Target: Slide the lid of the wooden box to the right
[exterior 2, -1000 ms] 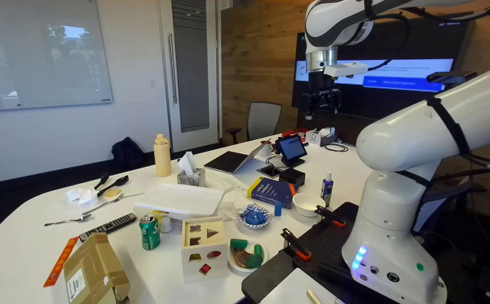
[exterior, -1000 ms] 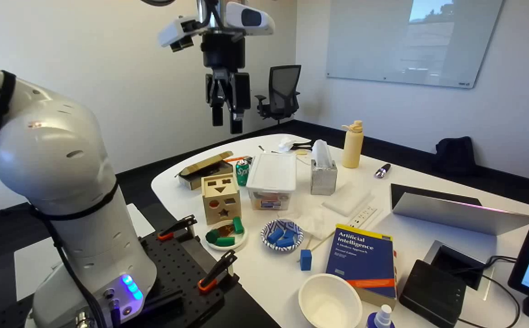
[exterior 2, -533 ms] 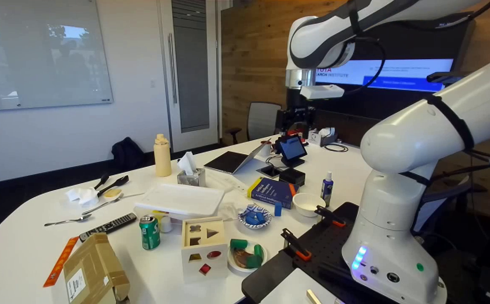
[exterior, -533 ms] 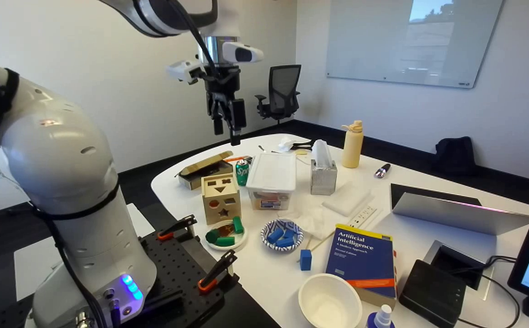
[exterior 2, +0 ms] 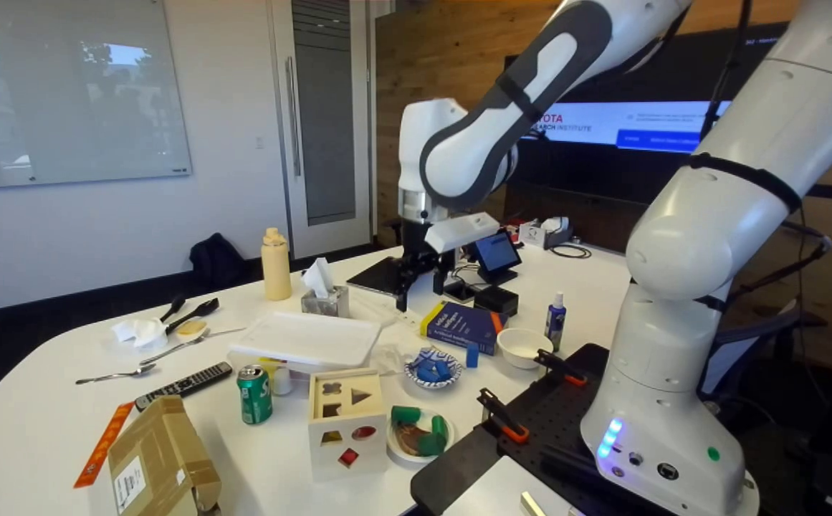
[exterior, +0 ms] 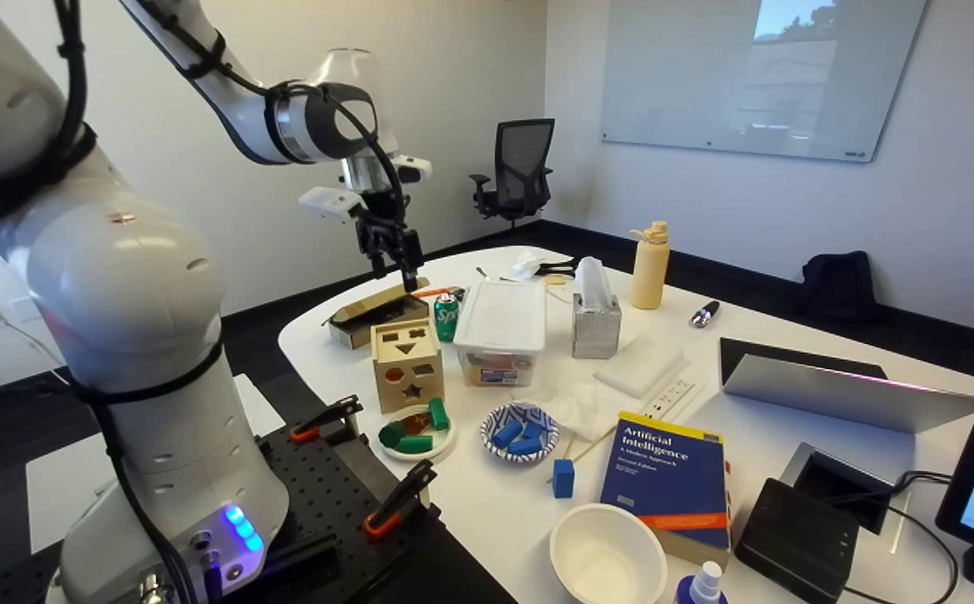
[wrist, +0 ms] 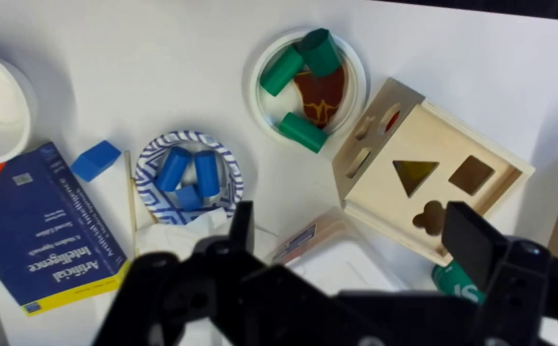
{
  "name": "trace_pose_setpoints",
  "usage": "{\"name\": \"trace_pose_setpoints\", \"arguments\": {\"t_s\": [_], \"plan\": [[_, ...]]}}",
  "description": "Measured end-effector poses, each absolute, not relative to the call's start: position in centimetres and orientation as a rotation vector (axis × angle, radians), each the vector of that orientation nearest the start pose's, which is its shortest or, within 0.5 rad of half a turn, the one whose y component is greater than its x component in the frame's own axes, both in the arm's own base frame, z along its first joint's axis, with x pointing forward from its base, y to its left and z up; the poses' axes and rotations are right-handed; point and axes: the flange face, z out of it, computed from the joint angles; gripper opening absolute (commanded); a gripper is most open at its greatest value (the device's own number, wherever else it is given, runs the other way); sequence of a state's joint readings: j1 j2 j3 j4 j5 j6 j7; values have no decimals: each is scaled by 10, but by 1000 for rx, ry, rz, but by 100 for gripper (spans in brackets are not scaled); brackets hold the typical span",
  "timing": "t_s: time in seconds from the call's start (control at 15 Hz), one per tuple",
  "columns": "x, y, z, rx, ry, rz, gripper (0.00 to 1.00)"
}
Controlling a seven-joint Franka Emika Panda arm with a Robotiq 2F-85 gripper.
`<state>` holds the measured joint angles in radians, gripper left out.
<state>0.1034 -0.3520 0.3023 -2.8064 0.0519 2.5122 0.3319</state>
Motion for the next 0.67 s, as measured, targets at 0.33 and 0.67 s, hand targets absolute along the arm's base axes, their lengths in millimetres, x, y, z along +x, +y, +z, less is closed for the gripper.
{"name": "trace_pose_setpoints", "arguments": {"t_s": [0.33, 0.67], "plan": [[338, 204, 225, -3241, -174, -47, 100], [365, 248, 182, -3286, -221, -129, 100]]}}
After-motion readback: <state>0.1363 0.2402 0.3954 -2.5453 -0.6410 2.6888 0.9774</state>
